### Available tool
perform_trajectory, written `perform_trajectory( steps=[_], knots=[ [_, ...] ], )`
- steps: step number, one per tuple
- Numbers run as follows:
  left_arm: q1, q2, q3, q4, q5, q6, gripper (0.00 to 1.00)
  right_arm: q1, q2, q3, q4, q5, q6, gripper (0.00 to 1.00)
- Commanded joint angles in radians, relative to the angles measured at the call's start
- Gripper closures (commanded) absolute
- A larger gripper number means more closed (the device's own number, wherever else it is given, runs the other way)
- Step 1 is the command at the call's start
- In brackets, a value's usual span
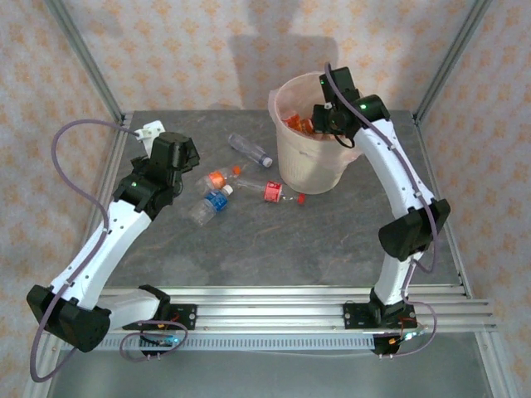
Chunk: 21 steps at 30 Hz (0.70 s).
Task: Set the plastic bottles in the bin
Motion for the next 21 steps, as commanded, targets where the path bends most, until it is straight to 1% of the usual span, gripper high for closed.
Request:
perform_trajectory(
  steps=[1, 4, 9, 13, 16, 18, 21],
  knots=[
    [0.009, -0.007, -0.017, -0.028, -0.027, -0.019, 0.0, 0.005, 0.033, 0.055, -0.065, 0.019, -0.021, 0.84],
    [0.009, -0.001, -0.021, -0.028, -0.021, -0.018, 0.0, 0.005, 0.061, 0.095, -0.092, 0.034, -0.032, 0.83],
    [0.009, 0.015, -0.028, -0.034, -0.02, -0.019, 0.0, 0.005, 0.136, 0.211, -0.149, 0.055, -0.055, 0.81],
    [0.01, 0.027, -0.04, -0.036, -0.008, -0.009, 0.0, 0.005, 0.193, 0.357, -0.207, 0.047, -0.066, 0.79],
    [0.016, 0.036, -0.055, -0.042, 0.011, -0.002, 0.0, 0.008, 0.213, 0.465, -0.248, 0.027, -0.068, 0.75],
    [0.024, 0.038, -0.073, -0.042, 0.028, -0.004, 0.0, 0.016, 0.202, 0.488, -0.256, 0.015, -0.07, 0.73],
    [0.043, 0.037, -0.102, -0.027, 0.061, -0.016, 0.0, 0.048, 0.164, 0.469, -0.252, 0.011, -0.078, 0.69]
  ],
)
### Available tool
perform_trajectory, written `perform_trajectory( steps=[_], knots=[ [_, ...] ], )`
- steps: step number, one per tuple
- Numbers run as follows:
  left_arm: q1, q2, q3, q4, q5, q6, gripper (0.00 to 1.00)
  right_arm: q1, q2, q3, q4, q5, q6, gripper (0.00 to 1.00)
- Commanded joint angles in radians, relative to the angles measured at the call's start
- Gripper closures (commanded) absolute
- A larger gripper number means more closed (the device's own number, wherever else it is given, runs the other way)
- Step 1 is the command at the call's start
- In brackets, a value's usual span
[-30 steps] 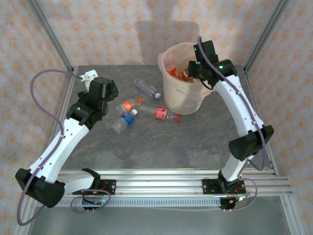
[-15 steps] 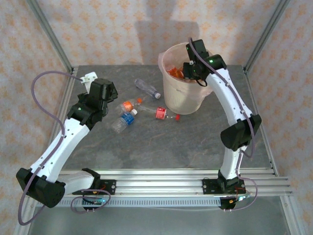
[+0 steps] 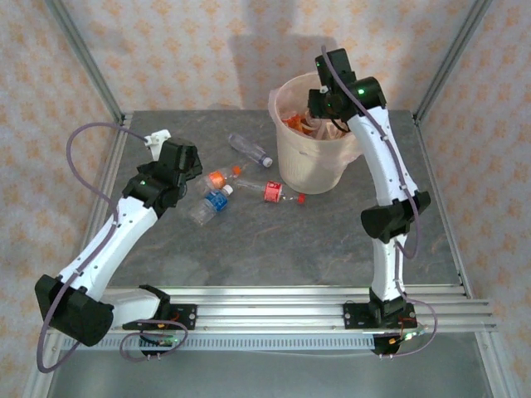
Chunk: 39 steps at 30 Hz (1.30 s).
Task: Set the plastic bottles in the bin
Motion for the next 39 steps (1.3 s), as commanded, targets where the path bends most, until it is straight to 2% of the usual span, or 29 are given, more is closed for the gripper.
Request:
perform_trajectory(
  steps=[1, 8, 11, 13, 16, 18, 21, 26, 31, 39],
  knots=[
    [0.027, -0.005, -0.033, -0.007, 0.039, -0.019, 0.0, 0.046, -0.055, 0.001, -0.049, -0.002, -0.019, 0.67],
    [0.07, 0.004, -0.094, 0.013, 0.191, 0.0, 0.0, 0.191, -0.174, -0.124, 0.001, 0.082, -0.018, 0.55],
    [0.07, 0.016, -0.126, 0.026, 0.299, 0.067, 0.0, 0.242, -0.22, -0.182, 0.024, 0.11, -0.01, 0.44],
    [0.071, 0.037, -0.142, 0.026, 0.371, 0.108, 0.01, 0.264, -0.253, -0.226, 0.048, 0.12, 0.0, 0.33],
    [0.067, 0.084, -0.151, 0.011, 0.436, 0.15, 0.02, 0.278, -0.308, -0.297, 0.082, 0.13, 0.019, 0.21],
    [0.053, 0.119, -0.146, -0.007, 0.437, 0.174, 0.01, 0.28, -0.348, -0.35, 0.115, 0.141, 0.033, 0.12],
    [0.011, 0.171, -0.125, -0.041, 0.375, 0.202, 0.01, 0.28, -0.407, -0.426, 0.165, 0.168, 0.05, 0.0],
    [-0.037, 0.281, -0.058, -0.1, 0.306, 0.243, 0.01, 0.28, -0.466, -0.486, 0.2, 0.193, 0.067, 0.01],
    [-0.044, 0.39, -0.007, -0.133, 0.343, 0.27, 0.03, 0.28, -0.503, -0.53, 0.216, 0.221, 0.073, 0.01],
    [-0.044, 0.474, 0.014, -0.127, 0.344, 0.27, 0.02, 0.28, -0.538, -0.574, 0.243, 0.242, 0.069, 0.01]
  ],
)
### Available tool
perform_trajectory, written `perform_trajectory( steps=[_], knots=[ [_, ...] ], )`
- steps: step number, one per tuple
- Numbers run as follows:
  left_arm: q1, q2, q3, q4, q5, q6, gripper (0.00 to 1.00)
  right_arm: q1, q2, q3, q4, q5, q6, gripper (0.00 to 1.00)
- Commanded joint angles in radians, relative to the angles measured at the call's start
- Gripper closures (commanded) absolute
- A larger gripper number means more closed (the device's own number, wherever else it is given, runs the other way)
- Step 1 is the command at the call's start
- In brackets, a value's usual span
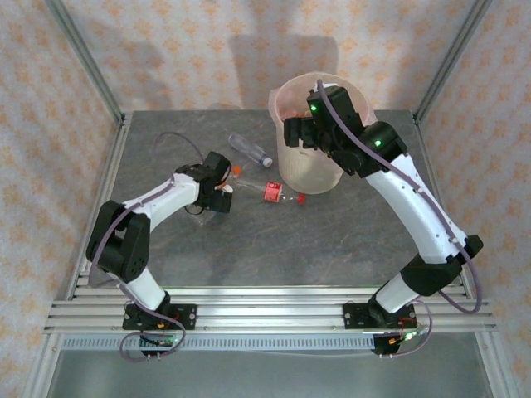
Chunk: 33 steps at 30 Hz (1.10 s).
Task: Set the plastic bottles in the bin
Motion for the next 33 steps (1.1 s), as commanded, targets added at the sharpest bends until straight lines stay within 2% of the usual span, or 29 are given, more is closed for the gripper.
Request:
perform_trajectory(
  steps=[1, 12, 20, 33],
  knots=[
    [-0.004, 0.015, 0.031, -0.033, -0.01, 0.022, 0.02, 0.002, -0.038, -0.017, 0.031, 0.045, 0.009, 0.01],
    [-0.051, 0.078, 0.028, -0.017, 0.032, 0.015, 0.02, 0.002, -0.038, -0.029, 0.044, 0.05, 0.004, 0.01],
    [-0.068, 0.096, 0.01, -0.006, 0.029, -0.012, 0.06, 0.002, -0.048, -0.048, 0.054, 0.056, 0.003, 0.01],
    [-0.073, 0.108, 0.006, 0.01, 0.049, -0.014, 0.24, 0.002, -0.057, -0.07, 0.061, 0.093, 0.006, 0.01]
  ],
)
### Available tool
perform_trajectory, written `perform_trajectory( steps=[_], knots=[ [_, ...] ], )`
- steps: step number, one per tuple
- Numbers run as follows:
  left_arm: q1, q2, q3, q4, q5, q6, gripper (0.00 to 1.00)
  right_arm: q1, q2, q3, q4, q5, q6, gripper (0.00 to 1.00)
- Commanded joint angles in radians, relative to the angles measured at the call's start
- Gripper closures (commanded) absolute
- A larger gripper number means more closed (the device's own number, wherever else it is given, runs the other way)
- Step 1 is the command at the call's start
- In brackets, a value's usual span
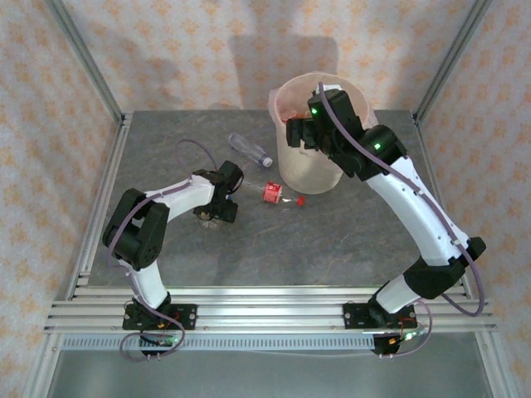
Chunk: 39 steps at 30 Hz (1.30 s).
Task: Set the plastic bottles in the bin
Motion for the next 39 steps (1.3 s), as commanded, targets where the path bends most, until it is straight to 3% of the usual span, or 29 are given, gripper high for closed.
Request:
perform_trajectory(
  steps=[1, 8, 24, 28, 39],
  knots=[
    [-0.007, -0.018, -0.001, 0.004, 0.019, -0.003, 0.26, 0.002, -0.032, -0.015, 0.021, 0.054, 0.009, 0.01],
    [-0.02, -0.099, -0.03, 0.005, 0.049, -0.025, 0.38, 0.002, -0.052, -0.042, 0.039, 0.052, 0.026, 0.01],
    [-0.027, -0.367, -0.044, 0.005, 0.051, -0.073, 0.43, -0.011, -0.113, -0.121, 0.113, 0.037, 0.1, 0.01],
    [-0.029, -0.45, -0.065, 0.083, 0.106, -0.073, 0.43, -0.045, -0.141, -0.159, 0.15, -0.054, 0.128, 0.01],
    [-0.055, -0.604, -0.144, 0.442, 0.387, -0.041, 0.43, -0.135, -0.184, -0.276, 0.322, -0.444, 0.172, 0.01]
  ],
)
